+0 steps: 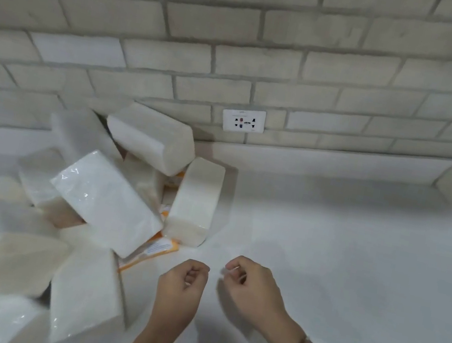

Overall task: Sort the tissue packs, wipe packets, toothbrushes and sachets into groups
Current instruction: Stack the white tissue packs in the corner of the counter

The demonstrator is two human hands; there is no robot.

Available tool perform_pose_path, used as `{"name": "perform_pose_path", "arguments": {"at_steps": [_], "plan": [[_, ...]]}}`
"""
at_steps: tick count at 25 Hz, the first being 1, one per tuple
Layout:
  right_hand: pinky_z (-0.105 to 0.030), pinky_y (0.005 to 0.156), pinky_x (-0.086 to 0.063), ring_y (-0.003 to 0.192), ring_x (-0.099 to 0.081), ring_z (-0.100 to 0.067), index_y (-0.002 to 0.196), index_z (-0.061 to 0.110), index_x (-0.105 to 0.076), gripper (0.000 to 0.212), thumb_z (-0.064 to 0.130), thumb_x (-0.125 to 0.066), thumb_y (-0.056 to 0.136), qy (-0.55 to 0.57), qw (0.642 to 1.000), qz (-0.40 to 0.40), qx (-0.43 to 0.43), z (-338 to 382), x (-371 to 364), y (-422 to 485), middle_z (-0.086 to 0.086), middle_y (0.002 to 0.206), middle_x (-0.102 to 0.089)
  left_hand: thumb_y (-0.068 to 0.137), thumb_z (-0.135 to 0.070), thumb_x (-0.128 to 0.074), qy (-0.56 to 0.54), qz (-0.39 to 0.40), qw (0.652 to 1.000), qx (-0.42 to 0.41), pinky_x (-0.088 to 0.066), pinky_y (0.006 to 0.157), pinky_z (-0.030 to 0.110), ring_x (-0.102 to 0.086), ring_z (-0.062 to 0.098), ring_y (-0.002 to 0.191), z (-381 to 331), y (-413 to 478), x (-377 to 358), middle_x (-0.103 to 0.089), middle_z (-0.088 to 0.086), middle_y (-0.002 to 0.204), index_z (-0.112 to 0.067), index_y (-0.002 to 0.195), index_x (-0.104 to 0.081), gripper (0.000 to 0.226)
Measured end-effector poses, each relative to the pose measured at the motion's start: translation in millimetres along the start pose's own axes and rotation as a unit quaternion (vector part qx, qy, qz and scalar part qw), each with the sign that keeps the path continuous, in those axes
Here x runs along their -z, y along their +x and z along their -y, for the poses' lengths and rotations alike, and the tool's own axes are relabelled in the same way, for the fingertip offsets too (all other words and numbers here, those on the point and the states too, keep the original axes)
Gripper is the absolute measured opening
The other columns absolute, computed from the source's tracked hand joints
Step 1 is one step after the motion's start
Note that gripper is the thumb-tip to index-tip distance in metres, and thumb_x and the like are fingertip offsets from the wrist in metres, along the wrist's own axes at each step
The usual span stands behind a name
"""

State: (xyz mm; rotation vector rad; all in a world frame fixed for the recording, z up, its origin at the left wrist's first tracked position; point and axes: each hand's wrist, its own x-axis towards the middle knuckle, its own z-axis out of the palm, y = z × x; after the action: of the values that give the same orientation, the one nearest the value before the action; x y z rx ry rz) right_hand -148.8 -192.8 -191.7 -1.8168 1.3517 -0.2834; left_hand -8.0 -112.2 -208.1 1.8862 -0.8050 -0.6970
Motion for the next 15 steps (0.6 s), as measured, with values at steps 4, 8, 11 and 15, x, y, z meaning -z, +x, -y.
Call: {"name": "perform_pose_path", "arguments": {"at_steps": [4,8,11,15], "plan": [[-0.038,0.084,-0.057,0.081,-0.067,-0.006,0.1,0.034,-0.071,0.016,0.035,-0.06,0.087,-0.017,0.997,0.045,0.057,42.9,-34.2,-15.0,0.015,0.086,-0.071,0.092,-0.012,-0.068,-0.019,-0.042,0.996,-0.077,-0.046,0.064,0.015,-0.064,0.002,0.065,-8.3,-14.0,55.8,-0.07,-0.015,0.069,-0.035,0.075,-0.069,0.029],[-0.028,0.081,-0.052,0.09,-0.064,-0.012,0.104,0.029,-0.071,0.021,0.033,-0.059,0.087,-0.009,0.97,-0.046,0.24,129.4,-43.8,2.3,0.011,0.093,-0.069,0.089,-0.027,-0.065,-0.045,-0.316,0.919,-0.231,-0.045,0.081,0.021,-0.057,0.013,0.083,-43.6,11.0,137.1,-0.061,-0.001,0.093,-0.018,0.106,-0.068,0.019],[-0.029,0.088,-0.049,0.097,-0.061,-0.019,0.115,0.025,-0.065,0.028,0.027,-0.067,0.088,0.09,0.973,-0.023,0.213,193.3,-60.2,39.0,-0.002,0.106,-0.066,0.089,-0.027,-0.068,0.013,-0.335,0.935,-0.114,-0.034,0.1,0.027,-0.045,0.028,0.125,-56.7,63.7,183.9,-0.046,0.012,0.138,-0.016,0.141,-0.049,0.056],[-0.047,0.117,-0.036,0.142,-0.039,-0.034,0.153,0.029,-0.036,0.073,0.05,-0.06,0.088,-0.023,0.991,0.077,0.108,219.0,-100.8,67.1,-0.01,0.156,-0.038,0.09,-0.04,-0.065,0.148,-0.198,0.969,-0.002,-0.033,0.113,0.049,-0.03,0.041,0.142,-42.0,103.8,209.9,-0.024,0.016,0.162,-0.022,0.156,-0.035,0.074]]}}
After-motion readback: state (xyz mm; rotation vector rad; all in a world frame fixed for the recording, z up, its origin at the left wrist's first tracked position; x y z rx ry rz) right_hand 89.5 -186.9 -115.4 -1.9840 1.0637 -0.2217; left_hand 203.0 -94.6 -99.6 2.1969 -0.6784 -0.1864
